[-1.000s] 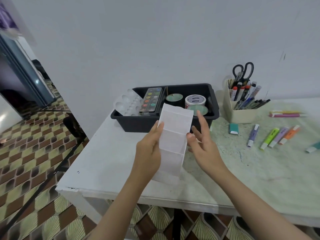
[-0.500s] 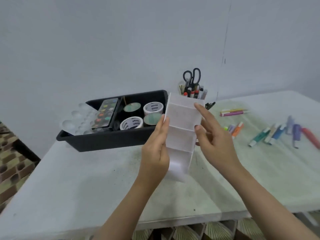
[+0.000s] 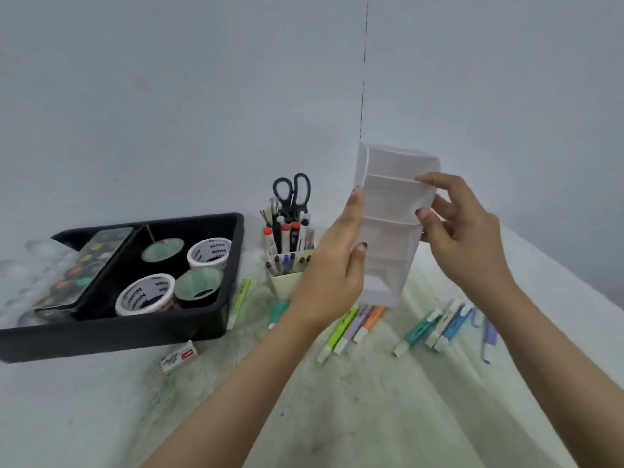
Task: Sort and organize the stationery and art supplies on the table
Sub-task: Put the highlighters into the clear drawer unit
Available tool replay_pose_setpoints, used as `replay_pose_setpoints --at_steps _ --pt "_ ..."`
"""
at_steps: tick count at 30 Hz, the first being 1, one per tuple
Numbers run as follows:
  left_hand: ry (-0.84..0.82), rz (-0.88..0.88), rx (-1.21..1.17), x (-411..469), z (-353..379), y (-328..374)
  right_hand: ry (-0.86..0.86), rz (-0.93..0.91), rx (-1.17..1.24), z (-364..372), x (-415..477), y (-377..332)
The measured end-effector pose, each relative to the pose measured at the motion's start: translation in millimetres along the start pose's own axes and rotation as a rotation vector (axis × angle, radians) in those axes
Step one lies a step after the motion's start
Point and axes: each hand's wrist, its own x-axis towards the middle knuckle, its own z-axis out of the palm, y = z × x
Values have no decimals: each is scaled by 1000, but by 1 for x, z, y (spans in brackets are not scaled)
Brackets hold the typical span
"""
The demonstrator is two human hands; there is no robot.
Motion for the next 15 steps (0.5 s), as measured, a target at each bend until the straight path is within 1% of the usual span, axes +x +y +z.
replay_pose_setpoints --at_steps 3,5,10,15 --pt "-10 -29 29 31 23 -8 2 -47 -34 -12 30 31" --pt "-47 -68 39 47 36 -16 -7 -67 -62 -14 46 55" --pt "-195 -269 -93 66 64 -40 -42 -83 -93 -11 74 106" --pt "-194 -346 -148 73 86 -67 -68 -116 -100 5 88 138"
